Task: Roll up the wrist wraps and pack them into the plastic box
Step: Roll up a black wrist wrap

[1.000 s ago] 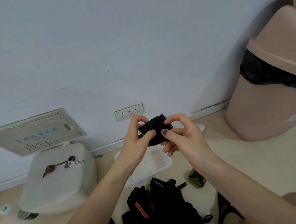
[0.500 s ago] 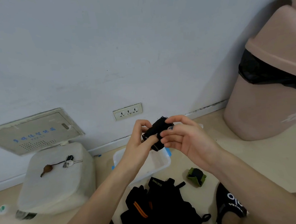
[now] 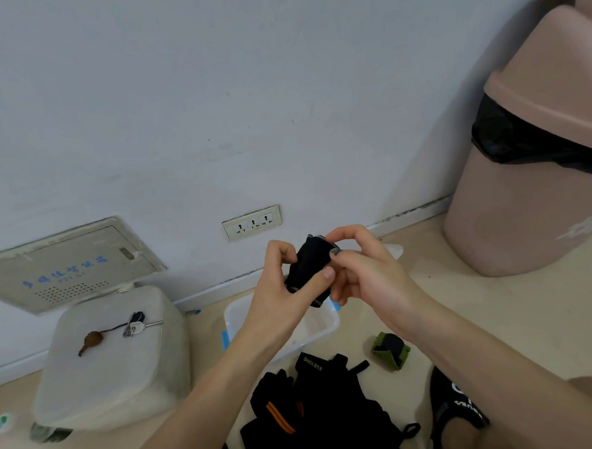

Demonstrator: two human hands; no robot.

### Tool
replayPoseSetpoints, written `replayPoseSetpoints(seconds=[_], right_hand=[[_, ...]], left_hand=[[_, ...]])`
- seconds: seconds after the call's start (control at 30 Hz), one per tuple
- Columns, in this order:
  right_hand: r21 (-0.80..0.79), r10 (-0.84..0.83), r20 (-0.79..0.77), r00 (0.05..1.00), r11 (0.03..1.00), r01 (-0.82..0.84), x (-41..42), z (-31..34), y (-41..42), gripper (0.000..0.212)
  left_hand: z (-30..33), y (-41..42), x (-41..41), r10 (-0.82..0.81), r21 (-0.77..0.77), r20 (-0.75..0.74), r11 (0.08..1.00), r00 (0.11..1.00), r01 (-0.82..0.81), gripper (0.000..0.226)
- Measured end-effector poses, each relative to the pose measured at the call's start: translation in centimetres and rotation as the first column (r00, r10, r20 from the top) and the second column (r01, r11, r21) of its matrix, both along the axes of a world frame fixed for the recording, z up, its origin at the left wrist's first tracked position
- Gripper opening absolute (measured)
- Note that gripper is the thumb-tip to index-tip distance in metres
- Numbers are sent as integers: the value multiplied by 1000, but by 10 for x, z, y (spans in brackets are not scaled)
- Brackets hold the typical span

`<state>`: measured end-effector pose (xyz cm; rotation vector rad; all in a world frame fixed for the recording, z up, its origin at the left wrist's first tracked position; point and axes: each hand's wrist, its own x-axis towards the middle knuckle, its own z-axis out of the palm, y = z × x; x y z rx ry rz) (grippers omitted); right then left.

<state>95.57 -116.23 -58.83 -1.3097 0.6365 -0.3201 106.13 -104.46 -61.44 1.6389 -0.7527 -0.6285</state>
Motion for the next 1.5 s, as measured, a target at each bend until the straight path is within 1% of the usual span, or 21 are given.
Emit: replayPoseSetpoints(seconds=[0.1, 0.2, 0.33, 0.47, 0.5, 0.57, 0.6, 0.67, 0.7, 0.77, 0.8, 0.87, 0.9, 0.97, 1.03, 1.13, 1.17, 1.27, 1.33, 1.43, 1.5], right_hand=[[-144, -6, -28, 1000, 990, 2, -2, -5, 2, 15], [-166, -48, -40, 998, 985, 41, -5, -10, 1, 18], [-202, -100, -76, 992, 976, 83, -11, -14, -6, 23], [-357, -173, -160, 972, 928, 107, -18, -18, -7, 24], [-444, -195, -185, 963, 891, 95, -21, -19, -7, 22], [-651, -225, -260, 939, 759, 2, -30, -17, -3, 23], [-728, -245, -293, 924, 684, -49, -34, -16, 0, 26], [-821, -294, -329, 897, 559, -118, -44, -15, 3, 30], [-852, -306, -328, 894, 505, -139, -50, -15, 5, 31], [-900, -272, -268, 924, 414, -140, -62, -19, 10, 36], [-919, -227, -240, 944, 365, -146, -69, -22, 13, 43], [-947, -130, -240, 962, 251, -202, -86, -33, 17, 55], [-951, -88, -247, 965, 211, -225, -93, -37, 22, 57], [-947, -13, -272, 962, 179, -265, -102, -44, 32, 58], [-934, 28, -304, 952, 189, -303, -107, -53, 45, 63], [-918, 20, -333, 943, 223, -329, -113, -67, 57, 67], [-905, 25, -333, 943, 271, -327, -115, -71, 60, 67], [-802, 85, -274, 958, 530, -276, -123, -77, 63, 65], [-711, 102, -208, 973, 668, -222, -128, -79, 66, 59], [-584, 61, -97, 993, 805, -106, -131, -77, 65, 43], [-526, 37, -86, 996, 847, -77, -134, -74, 63, 42]], left_hand=[[-3, 1, -1, -57, -2, -25, 998, 998, 57, 48], [-6, 1, -4, -101, 17, -15, 995, 995, 101, 54], [-6, 0, -12, -140, 42, 43, 989, 989, 139, 43], [-8, -1, -19, -168, 65, 30, 984, 985, 165, 31], [-8, -1, -20, -174, 68, 8, 983, 985, 173, 27], [-5, 0, -22, -183, 65, -43, 980, 982, 186, 20], [-4, 1, -24, -187, 65, -65, 979, 980, 191, 17], [-3, 2, -29, -190, 66, -103, 978, 976, 197, 10], [-4, 3, -31, -185, 68, -112, 979, 976, 193, 7], [-4, 5, -34, -167, 84, -112, 981, 980, 177, 4], [-5, 7, -36, -164, 98, -115, 980, 980, 176, 4], [-8, 10, -40, -176, 133, -137, 972, 975, 194, 7], [-10, 12, -43, -195, 152, -144, 964, 970, 217, 10], [-12, 15, -52, -245, 191, -163, 943, 956, 274, 14], [-15, 18, -61, -278, 213, -193, 924, 941, 317, 13], [-18, 23, -68, -301, 221, -220, 911, 928, 348, 16], [-18, 25, -70, -304, 220, -225, 910, 926, 352, 18], [-21, 28, -76, -309, 216, -239, 907, 921, 361, 18], [-24, 27, -80, -315, 206, -230, 909, 921, 362, 17], [-29, 26, -85, -337, 179, -228, 908, 914, 379, 17], [-32, 24, -87, -351, 182, -231, 900, 907, 395, 15]])
